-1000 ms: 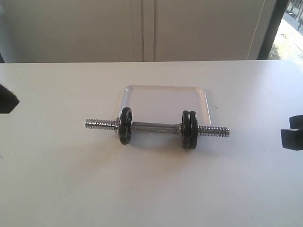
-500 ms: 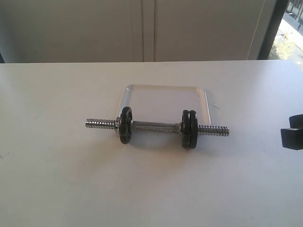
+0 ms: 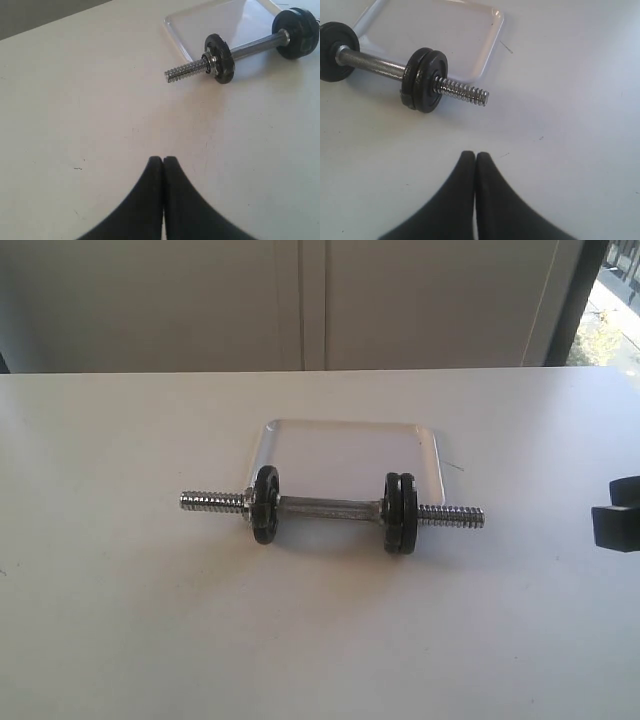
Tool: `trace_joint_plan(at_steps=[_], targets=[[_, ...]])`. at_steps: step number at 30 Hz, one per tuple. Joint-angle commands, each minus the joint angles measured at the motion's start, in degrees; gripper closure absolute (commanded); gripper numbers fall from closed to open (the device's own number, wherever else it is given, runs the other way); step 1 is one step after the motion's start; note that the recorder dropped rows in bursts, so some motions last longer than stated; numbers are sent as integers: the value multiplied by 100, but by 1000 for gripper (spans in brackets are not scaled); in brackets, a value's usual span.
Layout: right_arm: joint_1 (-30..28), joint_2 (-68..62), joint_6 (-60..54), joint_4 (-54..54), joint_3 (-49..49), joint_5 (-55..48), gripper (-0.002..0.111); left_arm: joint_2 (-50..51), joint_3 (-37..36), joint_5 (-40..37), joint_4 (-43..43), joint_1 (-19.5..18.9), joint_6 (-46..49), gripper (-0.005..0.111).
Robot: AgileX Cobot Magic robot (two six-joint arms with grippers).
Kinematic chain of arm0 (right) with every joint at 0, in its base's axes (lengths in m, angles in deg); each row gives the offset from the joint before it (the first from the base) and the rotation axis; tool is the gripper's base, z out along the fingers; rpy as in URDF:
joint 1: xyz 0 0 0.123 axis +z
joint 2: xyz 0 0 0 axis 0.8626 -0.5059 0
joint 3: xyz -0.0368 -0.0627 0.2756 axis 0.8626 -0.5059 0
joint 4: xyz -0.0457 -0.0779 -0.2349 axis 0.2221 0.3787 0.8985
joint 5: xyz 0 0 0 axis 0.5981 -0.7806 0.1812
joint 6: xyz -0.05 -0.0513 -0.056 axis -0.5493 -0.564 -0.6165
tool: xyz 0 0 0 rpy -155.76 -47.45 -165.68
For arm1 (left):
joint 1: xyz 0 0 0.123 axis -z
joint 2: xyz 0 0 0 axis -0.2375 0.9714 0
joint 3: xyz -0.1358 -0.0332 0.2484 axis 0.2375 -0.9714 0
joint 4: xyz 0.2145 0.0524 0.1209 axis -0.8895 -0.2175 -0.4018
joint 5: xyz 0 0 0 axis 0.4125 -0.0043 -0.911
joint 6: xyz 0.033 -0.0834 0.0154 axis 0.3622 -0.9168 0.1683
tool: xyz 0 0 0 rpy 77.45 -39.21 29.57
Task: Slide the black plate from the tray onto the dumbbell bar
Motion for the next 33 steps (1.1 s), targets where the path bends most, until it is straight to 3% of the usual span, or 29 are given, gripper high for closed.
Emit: trace_joint_plan(at_steps=[1, 18, 21, 28, 33], targets=[[-35, 28, 26, 21, -20, 50, 108, -49, -26, 38, -27, 26, -80, 107], [-35, 28, 26, 21, -20, 50, 108, -93, -26, 50, -37, -94, -80, 107], [-35, 28, 26, 21, -20, 50, 108, -91, -26, 50, -1, -635, -80, 107], [-35, 28, 26, 21, -20, 50, 108, -167, -26, 38, -1, -2459, -80, 107], [-35, 28, 26, 21, -20, 50, 108, -684, -26, 62, 109, -3349, -80, 107]])
